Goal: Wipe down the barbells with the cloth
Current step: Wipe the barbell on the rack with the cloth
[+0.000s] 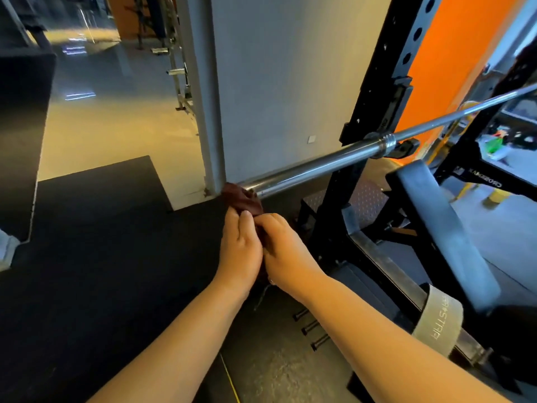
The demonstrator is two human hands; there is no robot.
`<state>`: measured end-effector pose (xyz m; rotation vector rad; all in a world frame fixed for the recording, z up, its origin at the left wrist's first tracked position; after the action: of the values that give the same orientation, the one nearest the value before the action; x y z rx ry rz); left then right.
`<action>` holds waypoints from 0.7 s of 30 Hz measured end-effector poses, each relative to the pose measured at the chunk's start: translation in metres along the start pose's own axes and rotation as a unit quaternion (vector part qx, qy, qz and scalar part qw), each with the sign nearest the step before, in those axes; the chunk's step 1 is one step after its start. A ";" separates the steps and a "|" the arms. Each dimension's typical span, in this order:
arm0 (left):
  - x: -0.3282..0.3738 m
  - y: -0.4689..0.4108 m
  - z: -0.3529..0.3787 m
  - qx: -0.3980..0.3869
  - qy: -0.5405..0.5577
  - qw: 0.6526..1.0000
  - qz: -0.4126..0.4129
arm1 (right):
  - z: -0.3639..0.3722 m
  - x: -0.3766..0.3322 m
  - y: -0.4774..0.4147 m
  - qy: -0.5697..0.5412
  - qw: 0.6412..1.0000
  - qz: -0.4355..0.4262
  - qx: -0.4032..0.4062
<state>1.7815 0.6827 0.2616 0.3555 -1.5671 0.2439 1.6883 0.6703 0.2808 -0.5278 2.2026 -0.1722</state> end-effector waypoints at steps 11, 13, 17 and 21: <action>-0.031 0.098 0.132 -0.222 -0.049 0.971 -0.071 | -0.102 0.099 0.163 -0.505 0.795 0.306 0.139; -0.028 0.112 0.151 -0.249 -0.040 0.967 -0.027 | -0.124 0.115 0.194 -0.349 0.864 0.316 0.179; -0.036 0.147 0.191 -0.296 -0.060 0.953 0.017 | -0.161 0.142 0.258 -0.212 0.868 0.343 0.291; -0.050 0.196 0.236 -0.414 -0.034 0.909 -0.027 | -0.187 0.155 0.325 -0.104 0.821 0.424 0.369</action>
<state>1.4897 0.7805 0.2171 -0.2649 -1.5785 -0.4836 1.3567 0.8862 0.1920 0.8267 1.7604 -0.4279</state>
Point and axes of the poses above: each hand's wrist, its own y-axis away from the middle knuckle, its own z-axis out of the palm, x = y × z, the point moved 10 cm from there along -y, towards the middle knuckle, and after that the axes turned 7 degrees about x, right-handed, at the moved point
